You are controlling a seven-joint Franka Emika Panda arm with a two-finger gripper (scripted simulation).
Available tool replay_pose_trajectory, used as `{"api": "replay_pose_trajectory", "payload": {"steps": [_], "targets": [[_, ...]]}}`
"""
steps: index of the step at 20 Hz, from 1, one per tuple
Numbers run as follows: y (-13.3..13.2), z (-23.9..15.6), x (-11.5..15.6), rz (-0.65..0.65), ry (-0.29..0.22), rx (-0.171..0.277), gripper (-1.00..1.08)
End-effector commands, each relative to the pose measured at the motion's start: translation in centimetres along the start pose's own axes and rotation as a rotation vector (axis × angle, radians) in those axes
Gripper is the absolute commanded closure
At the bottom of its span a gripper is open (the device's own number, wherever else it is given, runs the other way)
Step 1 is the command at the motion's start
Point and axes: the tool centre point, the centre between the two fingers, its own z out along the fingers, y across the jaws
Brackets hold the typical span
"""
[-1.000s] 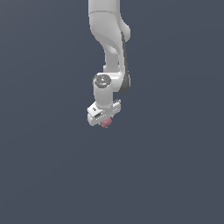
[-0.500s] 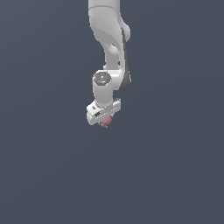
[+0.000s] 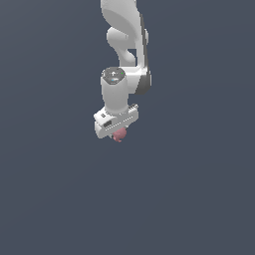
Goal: Pick up the object and move it to a goal position.
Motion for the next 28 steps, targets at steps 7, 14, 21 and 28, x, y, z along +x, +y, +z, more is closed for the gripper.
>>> {"api": "replay_pose_trajectory", "payload": {"steps": [7,14,21,28], "targets": [[1.7,-8.2,1.9,-0.001,0.001,0.001,1.08],[3.3,-14.9,3.6,-0.001,0.001,0.001,1.08],[4.7,-20.4,5.2,0.000,0.000,0.000,1.08],[5.6,-23.5,6.1,0.000,0.000,0.000,1.08]]}}
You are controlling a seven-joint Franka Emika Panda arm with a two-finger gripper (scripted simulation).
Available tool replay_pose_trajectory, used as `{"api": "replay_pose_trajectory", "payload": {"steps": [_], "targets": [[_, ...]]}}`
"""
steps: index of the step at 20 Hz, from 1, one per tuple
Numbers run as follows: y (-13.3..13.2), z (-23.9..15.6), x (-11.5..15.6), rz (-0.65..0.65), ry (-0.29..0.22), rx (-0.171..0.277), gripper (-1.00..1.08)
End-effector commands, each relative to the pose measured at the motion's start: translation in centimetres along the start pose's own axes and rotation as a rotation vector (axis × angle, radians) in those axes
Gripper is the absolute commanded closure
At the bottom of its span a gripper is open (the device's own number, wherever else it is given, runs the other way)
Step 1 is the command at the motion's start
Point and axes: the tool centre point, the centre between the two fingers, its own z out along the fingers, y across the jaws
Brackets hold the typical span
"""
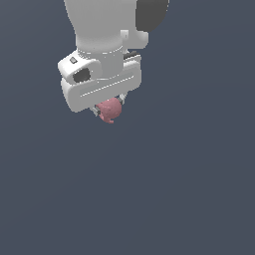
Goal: Pick up the object and move it to a goal position.
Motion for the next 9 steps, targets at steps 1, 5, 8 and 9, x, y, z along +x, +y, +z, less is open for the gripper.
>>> {"api": "replay_pose_trajectory", "payload": {"steps": [1,5,8,9], "targets": [[0.24,-0.82,0.26,0.000,-0.001,0.001,1.08],[0.47,-1.54,0.51,0.000,-0.001,0.001,1.08],[0.54,-1.75,0.59,0.000,-0.001,0.001,1.08],[0.54,-1.77,0.59,0.000,-0.001,0.001,1.08]]}}
